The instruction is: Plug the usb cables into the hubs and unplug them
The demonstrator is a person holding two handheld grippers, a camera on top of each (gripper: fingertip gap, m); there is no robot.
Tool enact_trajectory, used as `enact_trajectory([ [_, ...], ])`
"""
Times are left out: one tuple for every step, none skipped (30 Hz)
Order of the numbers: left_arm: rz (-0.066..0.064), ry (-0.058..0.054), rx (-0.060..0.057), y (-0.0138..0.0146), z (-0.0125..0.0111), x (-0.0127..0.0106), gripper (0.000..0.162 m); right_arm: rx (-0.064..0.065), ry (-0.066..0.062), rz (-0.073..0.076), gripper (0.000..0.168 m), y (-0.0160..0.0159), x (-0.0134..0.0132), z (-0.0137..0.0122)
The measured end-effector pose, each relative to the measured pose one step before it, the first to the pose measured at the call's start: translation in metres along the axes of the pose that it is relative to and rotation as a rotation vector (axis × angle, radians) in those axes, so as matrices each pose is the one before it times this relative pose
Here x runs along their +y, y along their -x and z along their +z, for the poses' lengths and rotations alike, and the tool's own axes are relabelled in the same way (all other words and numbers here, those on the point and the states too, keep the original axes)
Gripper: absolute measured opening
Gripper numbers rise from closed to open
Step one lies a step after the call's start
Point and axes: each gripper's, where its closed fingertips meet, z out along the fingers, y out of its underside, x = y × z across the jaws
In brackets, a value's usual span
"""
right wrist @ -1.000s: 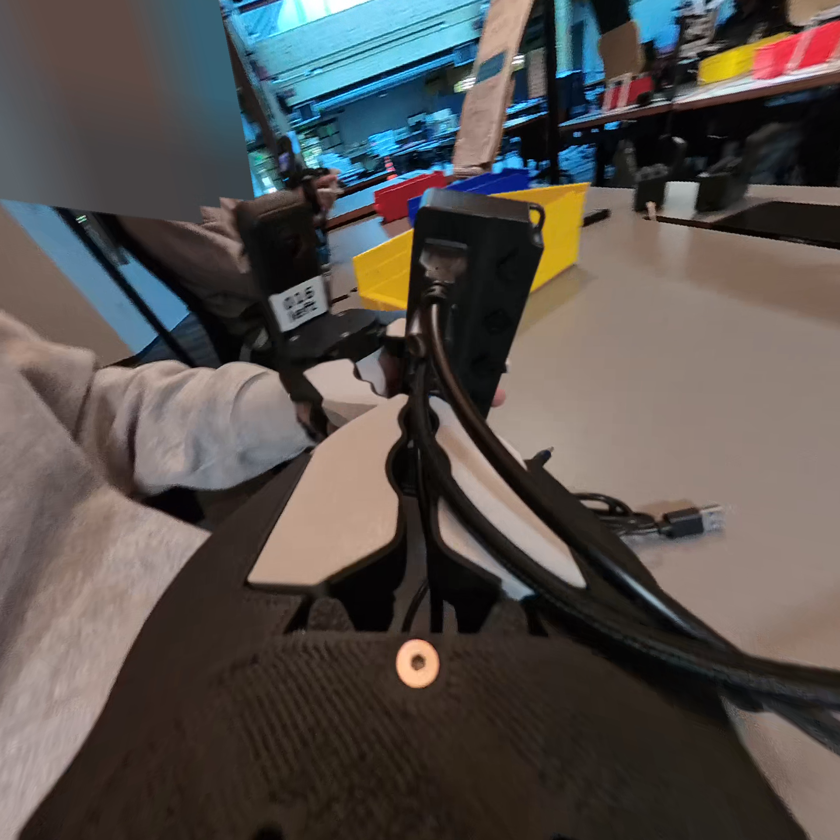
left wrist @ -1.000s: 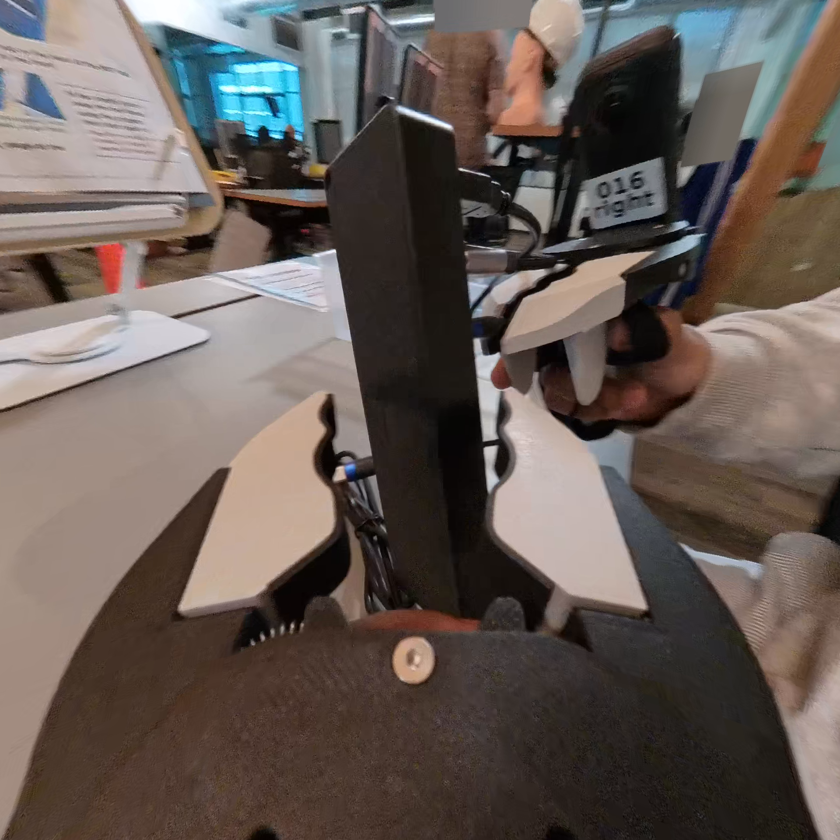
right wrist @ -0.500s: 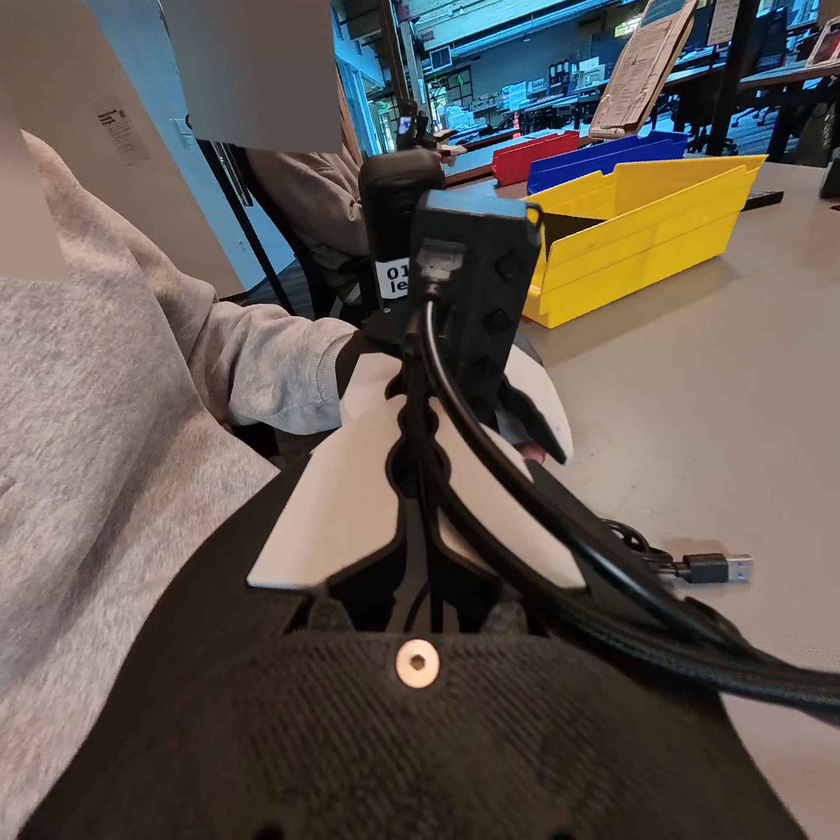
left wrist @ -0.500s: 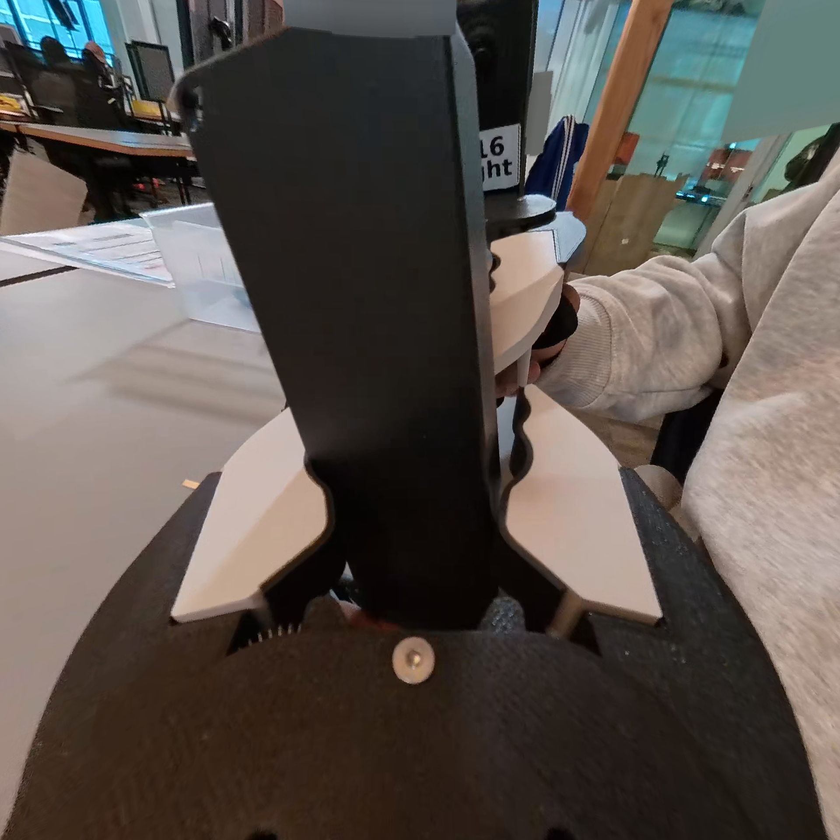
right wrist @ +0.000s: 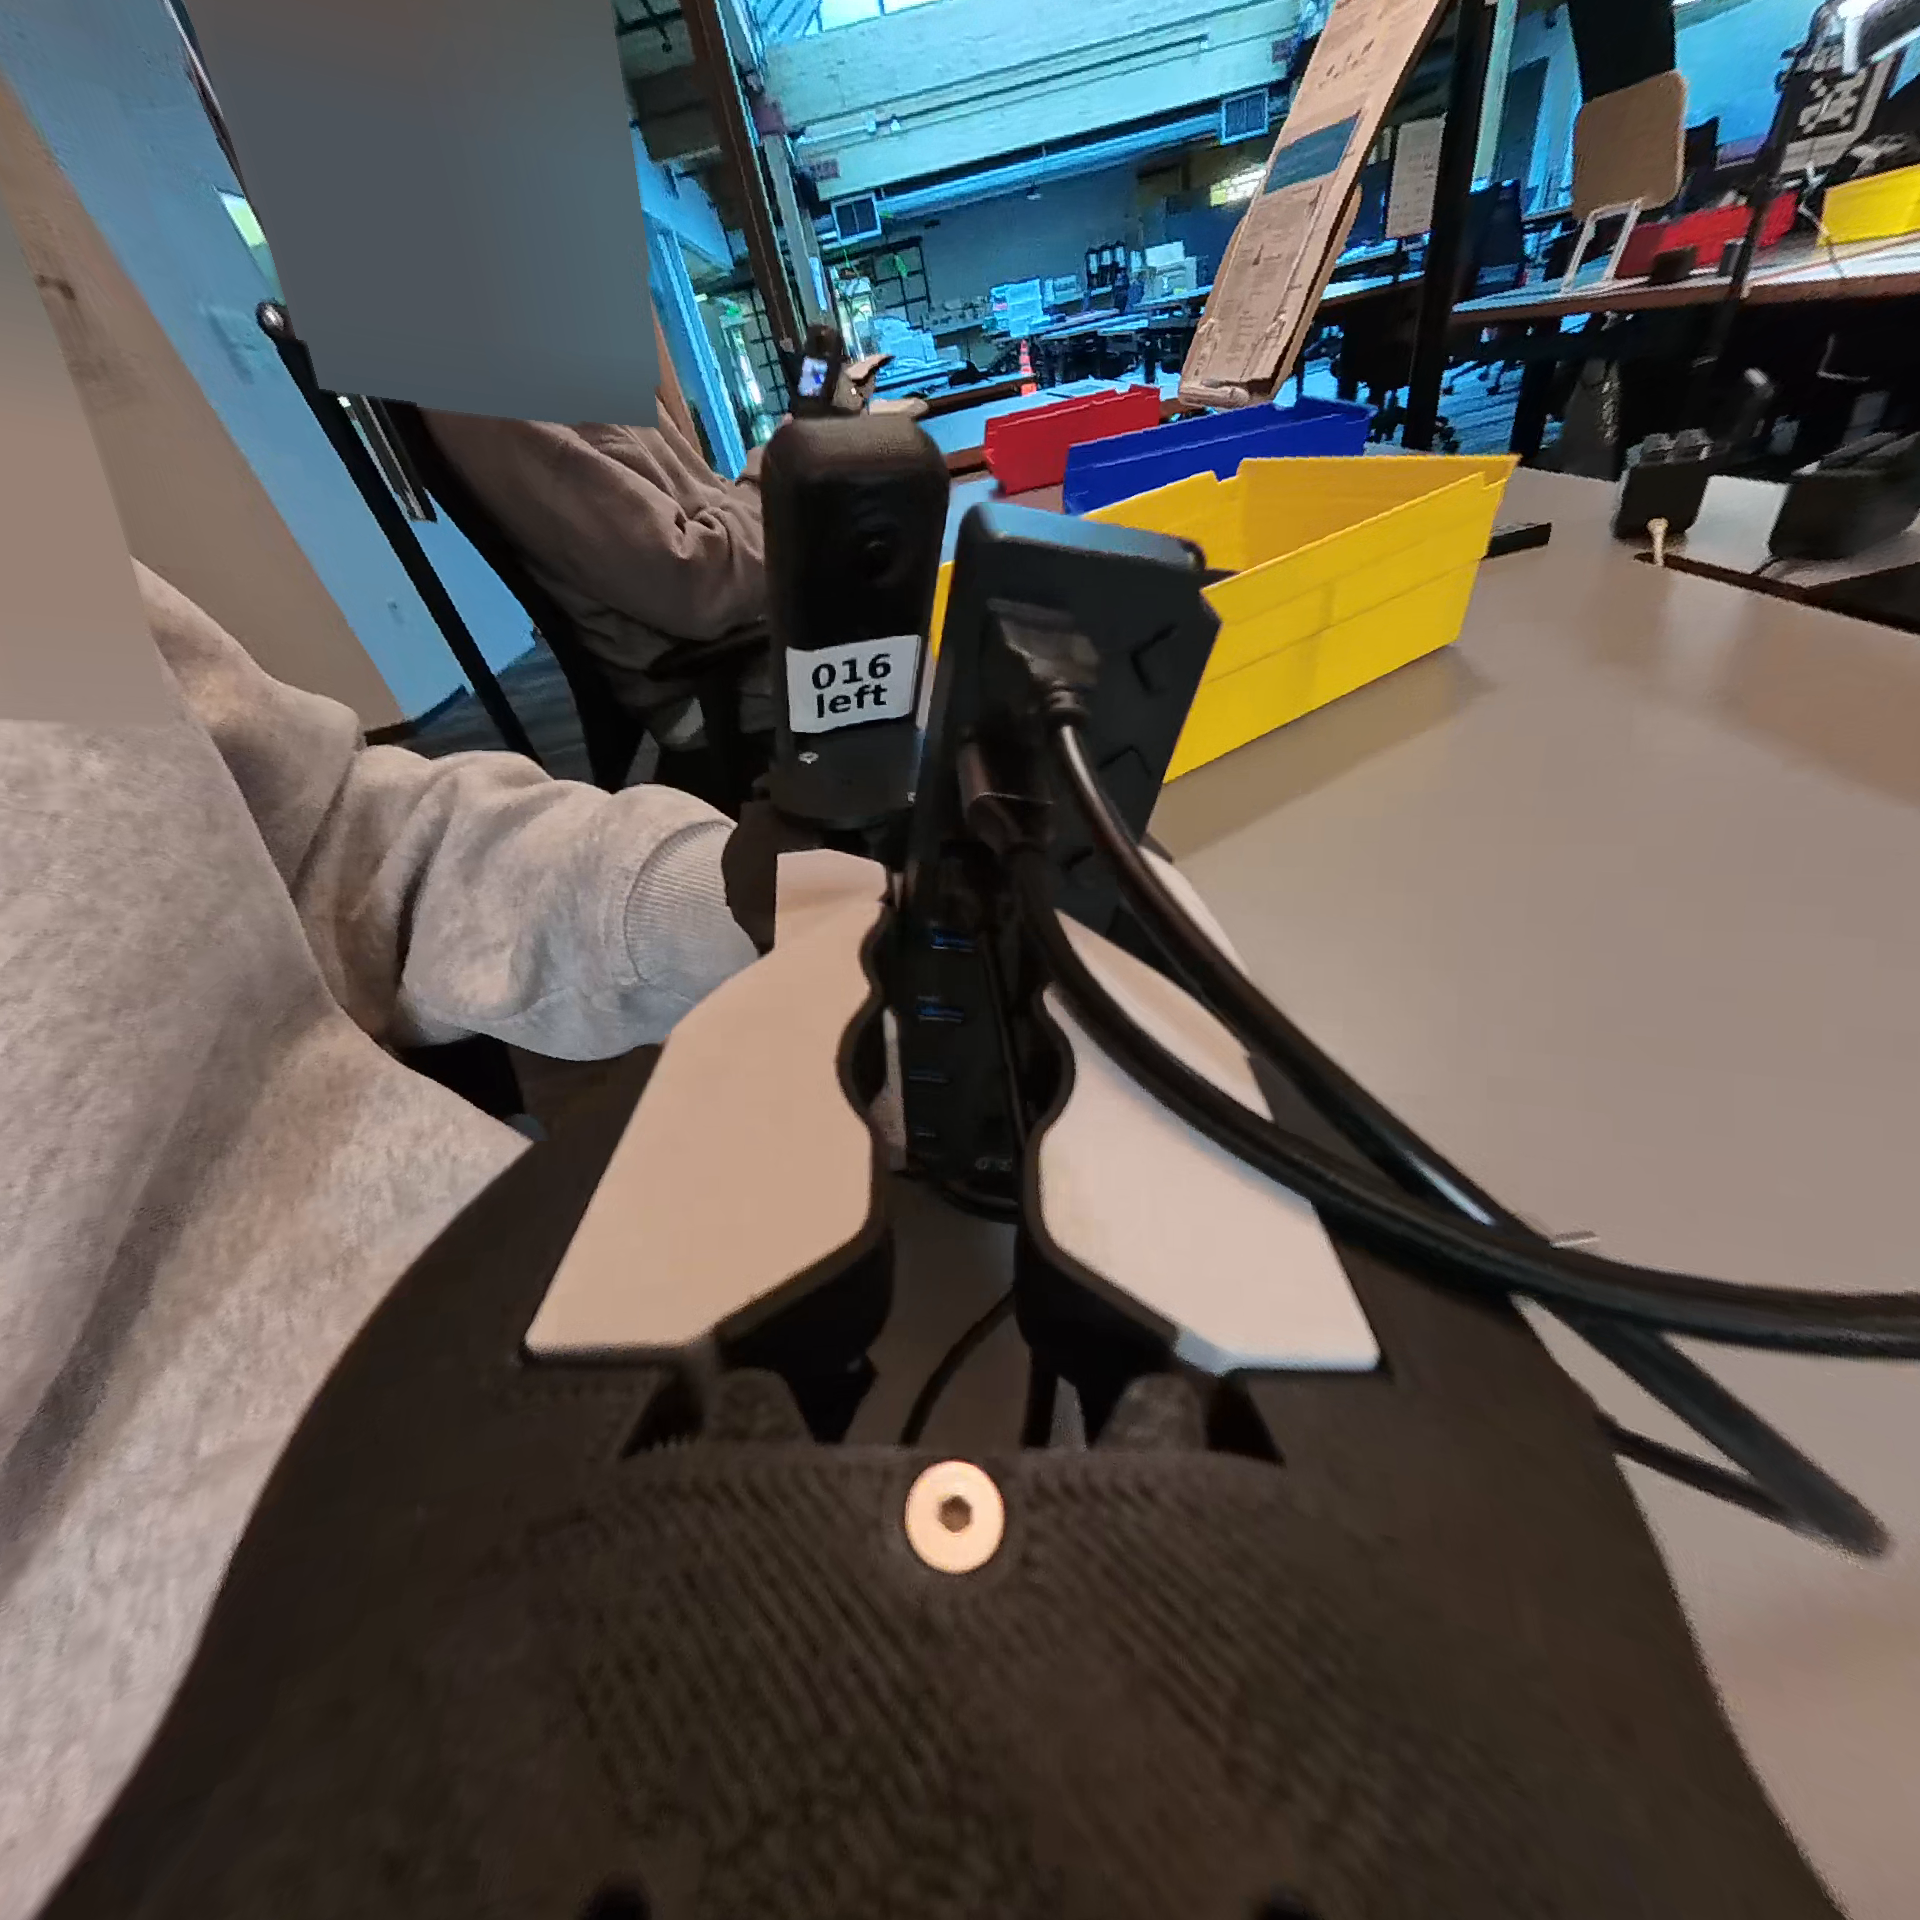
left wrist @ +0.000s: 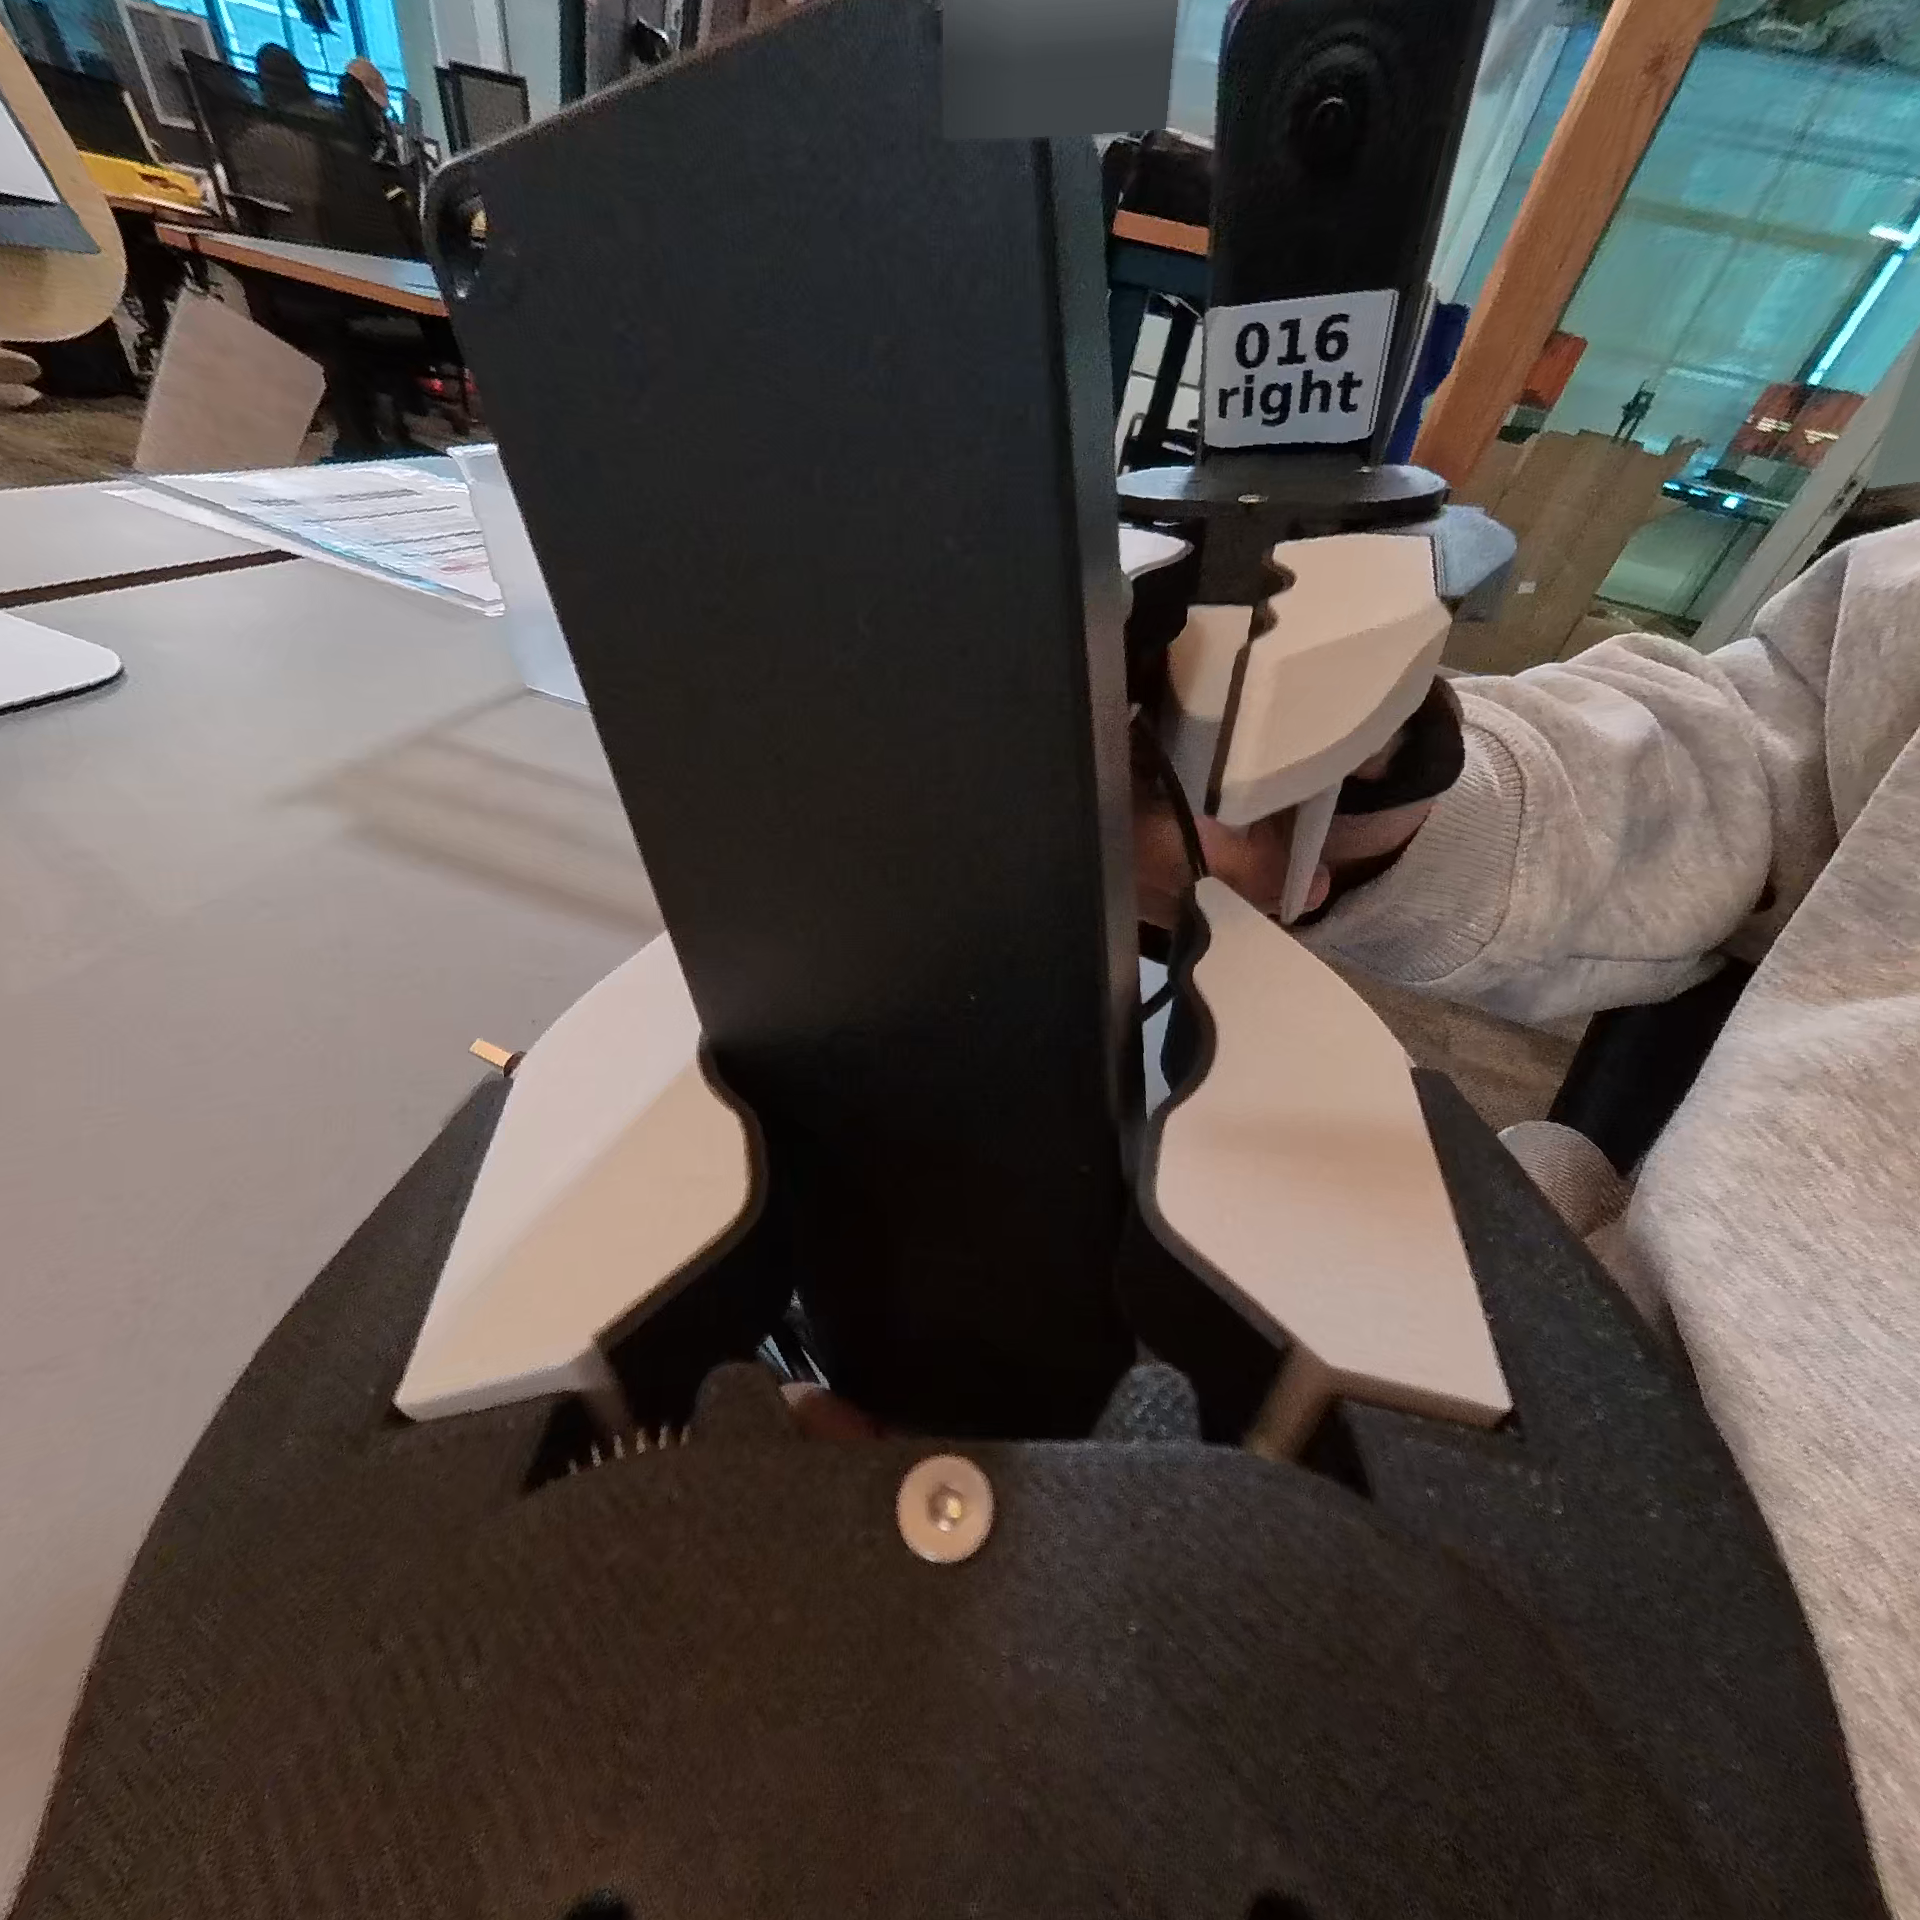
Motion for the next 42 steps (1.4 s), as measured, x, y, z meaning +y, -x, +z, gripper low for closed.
enact_trajectory([
  [-0.002, 0.0005, -0.0018, 0.00026, -0.00004, -0.00017, 0.081, -0.0059, -0.0094, 0.0197, 0.023, -0.00027, -0.00199, -0.00113],
  [0.0023, 0.0001, -0.0024, -0.00009, 0.00004, -0.0003, 0.081, -0.0044, -0.0079, 0.0185, 0.022, -0.00038, -0.00144, -0.00087],
  [0.0054, 0.002, -0.0022, -0.00041, 0.00017, 0.00001, 0.081, -0.0015, -0.0027, 0.0167, 0.021, -0.00053, -0.00038, -0.00031],
  [0.0081, 0.0037, -0.0024, -0.00061, 0.00043, 0.00026, 0.081, -0.0029, 0.0036, 0.0125, 0.021, -0.00007, 0.00061, 0.0001],
  [0.0062, 0.0037, -0.0007, -0.00082, 0.00045, 0.00043, 0.081, -0.005, 0.0059, 0.0079, 0.02, 0.00054, 0.00095, 0.00033],
  [0.0057, 0.0036, 0.0001, -0.00076, 0.00037, 0.00049, 0.081, -0.0014, 0.0066, 0.0047, 0.019, 0.00029, 0.00094, 0.00055],
  [0.0028, 0.0004, -0.0008, -0.00052, 0.00022, 0.00005, 0.081, -0.0026, 0.0051, 0.0021, 0.018, 0.00046, 0.0006, 0.00049],
  [0.0038, 0.0023, -0.0018, -0.00034, 0.00027, 0.00018, 0.081, -0.0048, 0.0016, 0.0023, 0.018, 0.00085, 0.00018, 0.00039],
  [0.0068, 0.0051, -0.0045, -0.00013, 0.00023, 0.00036, 0.081, -0.0019, 0.0, 0.0026, 0.018, 0.00043, -0.00003, 0.00032],
  [0.0102, 0.0048, -0.0072, 0.00006, 0.00021, 0.00026, 0.081, 0.003, -0.0027, -0.0003, 0.017, -0.0002, -0.00017, 0.00001],
  [0.0101, 0.0051, -0.0052, -0.00009, 0.00009, 0.00038, 0.081, 0.0026, -0.0034, -0.0009, 0.015, -0.00015, -0.00014, -0.00006],
  [0.0073, 0.0037, -0.0048, 0.00009, 0.00002, 0.00026, 0.081, 0.0004, -0.0046, 0.001, 0.015, -0.00015, -0.0001, -0.00005],
  [0.0021, 0.0019, -0.0013, -0.0001, -0.00007, 0.00018, 0.081, -0.0004, -0.0072, 0.0044, 0.015, 0.00005, -0.00028, 0.00017],
  [-0.0016, -0.0002, 0.0004, 0.00004, -0.00017, -0.00003, 0.081, -0.0007, -0.0087, 0.0076, 0.015, -0.00023, -0.00022, 0.00023],
  [-0.0011, 0.0, -0.0022, 0.00033, -0.00018, 0.00012, 0.081, 0.0002, -0.0092, 0.0095, 0.015, -0.00043, -0.00016, 0.00042],
  [-0.0001, -0.0017, -0.0036, 0.00038, -0.00018, -0.00018, 0.081, 0.0013, -0.0096, 0.009, 0.014, -0.00044, -0.00026, 0.00028],
  [-0.0029, -0.0011, -0.0029, 0.00028, 0.0, -0.00005, 0.081, 0.0034, -0.0083, 0.0052, 0.014, -0.0006, -0.00019, 0.00027],
  [-0.0055, 0.0004, -0.0012, 0.00036, 0.00014, 0.00017, 0.081, 0.0062, -0.0044, -0.0006, 0.014, -0.00076, -0.00001, 0.00013],
  [-0.0044, -0.0008, 0.0, 0.00042, 0.00005, 0.00011, 0.081, 0.0078, -0.0009, -0.0061, 0.014, -0.0006, 0.00016, 0.00017],
  [-0.0055, -0.0022, -0.0007, 0.00035, 0.00016, 0.00004, 0.081, 0.0093, 0.0013, -0.0084, 0.014, -0.00072, 0.00009, 0.00006],
  [-0.0068, -0.0044, -0.0036, 0.00086, 0.00025, -0.00017, 0.081, 0.0128, 0.0027, -0.0089, 0.013, -0.00085, -0.00015, -0.00005],
  [-0.01, -0.0098, -0.0016, 0.00044, 0.00026, -0.00064, 0.082, 0.0138, 0.0025, -0.0124, 0.013, -0.00093, -0.00021, -0.00017],
  [-0.0077, -0.0122, -0.001, 0.00028, 0.00032, -0.00071, 0.082, 0.0125, 0.004, -0.0164, 0.013, -0.00068, -0.00026, -0.00011],
  [-0.0002, -0.0105, -0.0047, 0.00025, 0.00016, -0.00075, 0.082, 0.0108, 0.0042, -0.0159, 0.012, -0.00049, -0.00007, -0.00014],
  [0.0066, -0.0119, -0.018, 0.0019, -0.00046, -0.0011, 0.081, 0.0113, 0.0022, -0.0134, 0.013, -0.00051, -0.00018, -0.00019],
  [0.0186, -0.0173, -0.0367, 0.00448, -0.00121, -0.00198, 0.08, 0.019, 0.0, -0.0114, 0.014, -0.0014, -0.00018, -0.00019],
  [0.0287, -0.0192, -0.0363, 0.00453, -0.00198, -0.0024, 0.079, 0.0206, -0.0015, -0.0091, 0.015, -0.00176, -0.00033, -0.00053],
  [0.028, -0.0308, -0.0304, 0.0036, -0.00253, -0.00465, 0.079, 0.0232, -0.0016, -0.0078, 0.011, -0.00261, -0.00037, -0.00083],
  [0.0317, -0.0299, -0.0357, 0.00384, -0.00268, -0.0054, 0.078, 0.0272, -0.0033, -0.0056, 0.011, -0.0037, -0.00051, -0.00117],
  [0.044, -0.022, -0.0443, 0.00439, -0.00224, -0.00494, 0.076, 0.0279, -0.0049, -0.0008, 0.011, -0.00409, -0.00072, -0.0013],
  [0.0516, -0.018, -0.0495, 0.00413, -0.00191, -0.00466, 0.072, 0.0278, -0.0061, 0.0041, 0.011, -0.0044, -0.00078, -0.00119],
  [0.06, -0.0115, -0.0523, 0.00345, -0.00165, -0.00401, 0.066, 0.0278, -0.0071, 0.007, 0.011, -0.00435, -0.00074, -0.00103],
  [0.0678, -0.0048, -0.0602, 0.0034, -0.00156, -0.00339, 0.057, 0.0275, -0.0088, 0.0099, 0.011, -0.00422, -0.00068, -0.00085],
  [0.0751, -0.008, -0.0625, 0.00306, -0.00174, -0.00415, 0.046, 0.0253, -0.01, 0.0118, 0.011, -0.00373, -0.00054, -0.00082],
  [0.0804, -0.0103, -0.0479, 0.00084, -0.0012, -0.00395, 0.039, 0.0176, -0.009, 0.0104, 0.011, -0.00248, -0.00017, -0.00042],
  [0.0783, 0.0046, -0.0244, -0.00231, -0.00029, -0.00185, 0.029, 0.0114, -0.0039, 0.0084, 0.011, -0.00153, 0.0003, -0.00009],
  [0.0564, 0.0143, -0.0288, -0.0006, 0.00031, -0.00028, 0.029, 0.0071, -0.001, 0.0047, 0.011, -0.00098, 0.0001, -0.00016],
  [0.0234, 0.0108, -0.0176, -0.00018, 0.00085, 0.00019, 0.029, 0.003, -0.0019, 0.0004, 0.011, -0.00055, -0.00017, -0.00024],
  [-0.0043, 0.0082, -0.0007, -0.00046, 0.00088, 0.00056, 0.029, 0.0028, -0.0016, -0.0013, 0.011, -0.00078, -0.00015, -0.00041],
  [-0.0182, 0.0089, 0.0093, -0.00041, 0.00087, 0.00105, 0.029, 0.0025, -0.0008, 0.0004, 0.011, -0.00084, 0.00008, -0.00018],
  [-0.0236, 0.0061, 0.0131, -0.00035, 0.00069, 0.00103, 0.028, 0.0016, -0.0015, 0.0028, 0.011, -0.00072, 0.00006, -0.00001],
  [-0.0254, 0.0038, 0.0115, 0.00002, 0.00023, 0.00107, 0.027, 0.0011, -0.0009, 0.0022, 0.011, -0.0004, 0.00008, 0.00012],
])
